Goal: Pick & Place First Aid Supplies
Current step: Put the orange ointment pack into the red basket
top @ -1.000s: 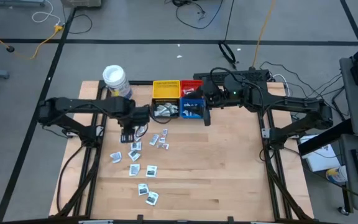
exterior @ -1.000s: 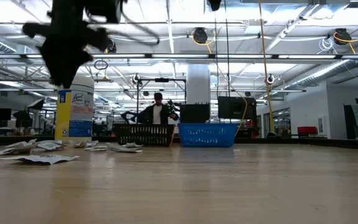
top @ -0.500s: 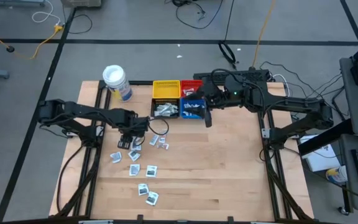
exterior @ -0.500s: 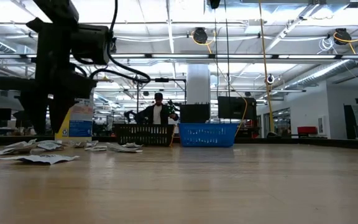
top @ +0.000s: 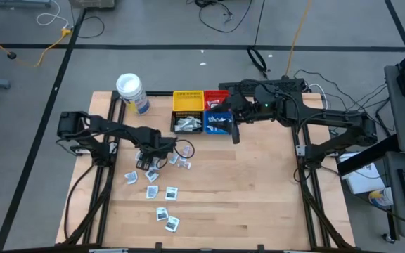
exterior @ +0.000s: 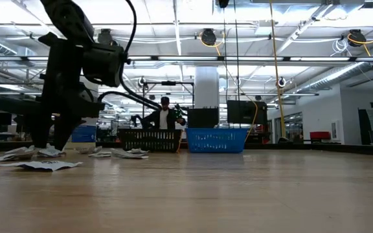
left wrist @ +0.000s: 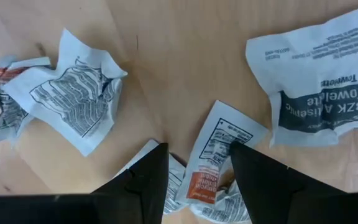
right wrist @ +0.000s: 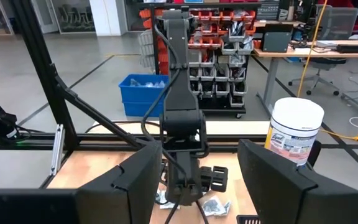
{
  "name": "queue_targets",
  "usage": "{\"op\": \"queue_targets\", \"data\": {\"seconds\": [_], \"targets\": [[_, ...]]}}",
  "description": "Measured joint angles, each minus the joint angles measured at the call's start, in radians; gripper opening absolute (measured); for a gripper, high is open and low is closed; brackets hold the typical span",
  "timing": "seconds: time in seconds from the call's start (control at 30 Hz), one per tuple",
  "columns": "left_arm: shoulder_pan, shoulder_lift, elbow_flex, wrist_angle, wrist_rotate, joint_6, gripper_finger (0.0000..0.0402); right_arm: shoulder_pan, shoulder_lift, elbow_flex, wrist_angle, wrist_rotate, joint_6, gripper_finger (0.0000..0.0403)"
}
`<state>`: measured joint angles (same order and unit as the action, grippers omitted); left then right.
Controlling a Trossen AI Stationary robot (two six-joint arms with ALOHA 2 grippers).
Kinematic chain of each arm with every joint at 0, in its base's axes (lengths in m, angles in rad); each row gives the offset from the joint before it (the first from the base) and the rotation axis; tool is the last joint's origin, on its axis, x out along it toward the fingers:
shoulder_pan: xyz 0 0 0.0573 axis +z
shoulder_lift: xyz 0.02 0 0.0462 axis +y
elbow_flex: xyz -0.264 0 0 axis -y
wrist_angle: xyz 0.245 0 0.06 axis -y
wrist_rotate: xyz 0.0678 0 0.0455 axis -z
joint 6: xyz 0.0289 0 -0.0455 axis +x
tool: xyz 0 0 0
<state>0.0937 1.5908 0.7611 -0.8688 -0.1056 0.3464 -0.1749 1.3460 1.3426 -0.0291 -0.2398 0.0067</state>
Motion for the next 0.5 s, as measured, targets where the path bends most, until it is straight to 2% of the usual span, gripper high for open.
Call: {"op": "queue_targets", "data": {"seconds": [0.17, 0.23, 0.33, 0.5], "targets": [[-0.005, 0.002, -0.003, 0.018, 0.0, 0.001, 0.0183, 0.0, 0.0, 0.0, -0.001, 0.001, -0.001, 0.021], [-0.005, 0.0, -0.004, 0.022, 0.01, 0.005, 0.0171, 0.0, 0.0, 0.0, 0.0, 0.004, -0.015, 0.021], [-0.005, 0.0, -0.004, 0.023, 0.039, 0.02, 0.0123, 0.0, 0.0, 0.0, 0.003, 0.005, -0.046, 0.021], [-0.004, 0.001, -0.003, 0.037, 0.079, 0.009, 0.0016, 0.0, 0.0, 0.0, 0.01, 0.007, -0.057, 0.021]]}}
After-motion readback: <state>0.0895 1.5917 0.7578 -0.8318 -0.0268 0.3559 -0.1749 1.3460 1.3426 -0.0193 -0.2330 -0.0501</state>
